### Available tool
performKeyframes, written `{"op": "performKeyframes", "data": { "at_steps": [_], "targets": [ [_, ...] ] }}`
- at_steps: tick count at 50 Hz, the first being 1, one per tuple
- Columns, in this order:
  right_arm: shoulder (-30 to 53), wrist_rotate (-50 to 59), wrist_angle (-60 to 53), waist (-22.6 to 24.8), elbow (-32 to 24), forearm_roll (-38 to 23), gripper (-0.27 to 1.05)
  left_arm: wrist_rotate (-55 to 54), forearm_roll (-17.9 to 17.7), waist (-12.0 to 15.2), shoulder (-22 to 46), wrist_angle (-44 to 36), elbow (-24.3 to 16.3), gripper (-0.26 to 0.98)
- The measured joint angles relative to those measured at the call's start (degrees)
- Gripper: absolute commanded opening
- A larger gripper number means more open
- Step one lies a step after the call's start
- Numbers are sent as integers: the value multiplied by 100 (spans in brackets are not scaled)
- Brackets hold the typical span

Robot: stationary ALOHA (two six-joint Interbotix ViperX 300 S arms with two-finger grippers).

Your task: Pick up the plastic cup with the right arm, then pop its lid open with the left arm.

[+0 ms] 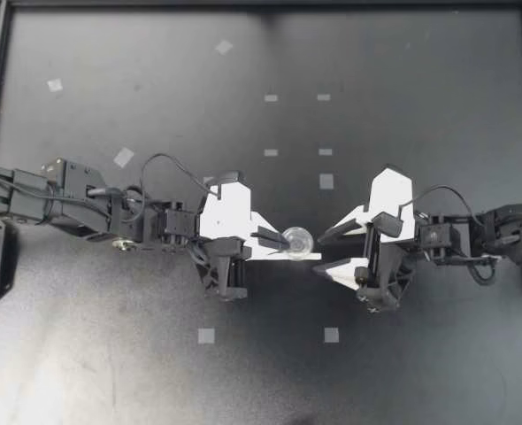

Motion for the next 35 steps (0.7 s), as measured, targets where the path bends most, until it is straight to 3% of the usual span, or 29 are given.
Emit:
{"op": "performKeyframes", "data": {
  "at_steps": [16,35],
  "targets": [
    [62,-352,360,-281,-123,-9,69,9,-9,0,-9,0,0,2],
    [220,-492,598,-290,-264,-35,69,9,0,149,97,0,0,2]
  ]
}}
